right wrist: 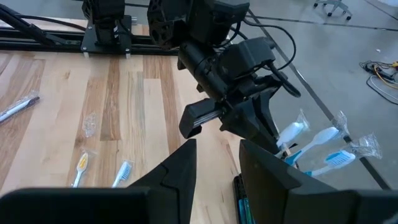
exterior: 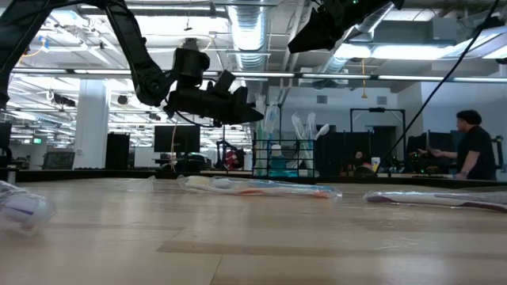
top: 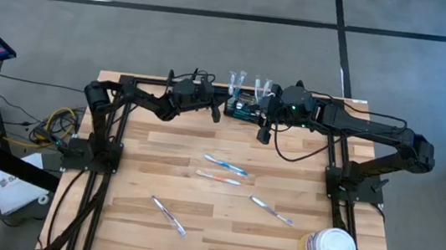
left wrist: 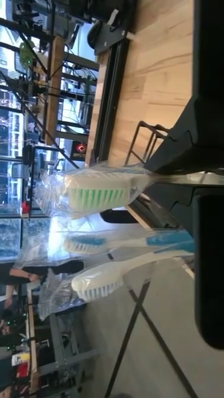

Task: Pick & Place toothbrushing station
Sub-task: Put the green toothbrush into the mesh organizer, then put the orange toothbrush into the mesh organizer

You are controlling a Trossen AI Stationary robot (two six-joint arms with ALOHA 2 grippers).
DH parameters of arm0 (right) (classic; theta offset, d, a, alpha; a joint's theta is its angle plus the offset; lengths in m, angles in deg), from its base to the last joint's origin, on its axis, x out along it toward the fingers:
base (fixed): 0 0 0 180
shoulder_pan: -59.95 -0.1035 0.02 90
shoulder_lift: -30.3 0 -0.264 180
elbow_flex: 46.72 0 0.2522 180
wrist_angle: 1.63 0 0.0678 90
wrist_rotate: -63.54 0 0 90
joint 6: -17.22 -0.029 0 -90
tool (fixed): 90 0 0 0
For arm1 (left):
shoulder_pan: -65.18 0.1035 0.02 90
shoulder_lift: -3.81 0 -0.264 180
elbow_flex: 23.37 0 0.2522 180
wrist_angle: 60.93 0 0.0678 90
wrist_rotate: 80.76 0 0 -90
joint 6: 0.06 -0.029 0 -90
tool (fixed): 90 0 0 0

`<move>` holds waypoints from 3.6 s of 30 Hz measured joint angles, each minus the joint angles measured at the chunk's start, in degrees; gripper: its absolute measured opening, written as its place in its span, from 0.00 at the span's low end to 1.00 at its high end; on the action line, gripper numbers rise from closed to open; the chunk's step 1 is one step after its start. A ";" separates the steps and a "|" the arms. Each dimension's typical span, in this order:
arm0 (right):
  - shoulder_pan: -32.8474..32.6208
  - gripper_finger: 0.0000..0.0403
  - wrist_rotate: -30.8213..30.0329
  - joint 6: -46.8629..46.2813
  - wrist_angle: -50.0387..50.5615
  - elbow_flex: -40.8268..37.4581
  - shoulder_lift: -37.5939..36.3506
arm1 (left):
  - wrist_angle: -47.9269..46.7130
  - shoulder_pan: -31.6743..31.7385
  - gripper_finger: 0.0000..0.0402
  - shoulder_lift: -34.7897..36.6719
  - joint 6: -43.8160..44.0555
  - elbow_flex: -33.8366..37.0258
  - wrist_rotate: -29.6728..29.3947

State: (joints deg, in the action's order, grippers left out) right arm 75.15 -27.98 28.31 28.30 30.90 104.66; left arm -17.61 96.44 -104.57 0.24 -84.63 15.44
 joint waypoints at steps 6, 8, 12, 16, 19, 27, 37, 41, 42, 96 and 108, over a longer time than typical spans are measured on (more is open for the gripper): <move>0.00 0.28 0.00 0.00 0.00 0.00 0.00 | -0.30 0.24 0.02 0.00 0.00 0.00 -0.20; 0.00 0.28 0.00 -0.02 0.00 0.00 0.00 | -1.17 0.29 0.02 0.00 0.00 0.00 -0.21; 0.00 0.28 0.00 -0.03 -0.01 0.00 -0.01 | -1.77 0.55 0.04 0.00 0.02 0.00 -0.20; 0.00 0.28 0.00 -0.07 0.00 0.00 -0.01 | -1.73 0.55 0.07 0.02 0.15 0.00 -0.20; 0.00 0.28 0.00 -0.07 0.00 0.00 0.00 | -1.75 0.55 0.10 0.02 0.15 0.00 -0.87; 0.00 0.28 0.00 -0.09 0.00 0.00 0.00 | -1.75 0.62 0.22 0.07 0.16 0.00 -1.11; 0.00 0.28 0.00 -0.09 0.04 0.00 -0.01 | -3.35 0.96 0.40 1.87 0.02 0.02 -1.10; -0.02 0.28 0.00 -0.11 0.04 -0.68 0.00 | -8.78 1.33 0.44 5.72 -1.55 0.02 -1.08; -0.01 0.28 0.00 -0.11 0.06 -0.92 0.00 | -10.38 1.33 0.44 6.83 -1.62 0.02 -1.09; -0.15 0.28 0.02 -0.12 -0.03 -1.70 0.00 | -37.84 -30.04 0.44 24.92 0.24 16.94 0.68; -0.17 0.28 0.02 -0.13 -0.02 -1.73 0.00 | -38.26 -30.25 0.44 24.87 3.43 22.60 -0.70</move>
State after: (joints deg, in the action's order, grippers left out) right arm 74.98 -27.96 28.18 28.28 29.17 104.66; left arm -55.87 66.19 -79.69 3.67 -62.03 14.74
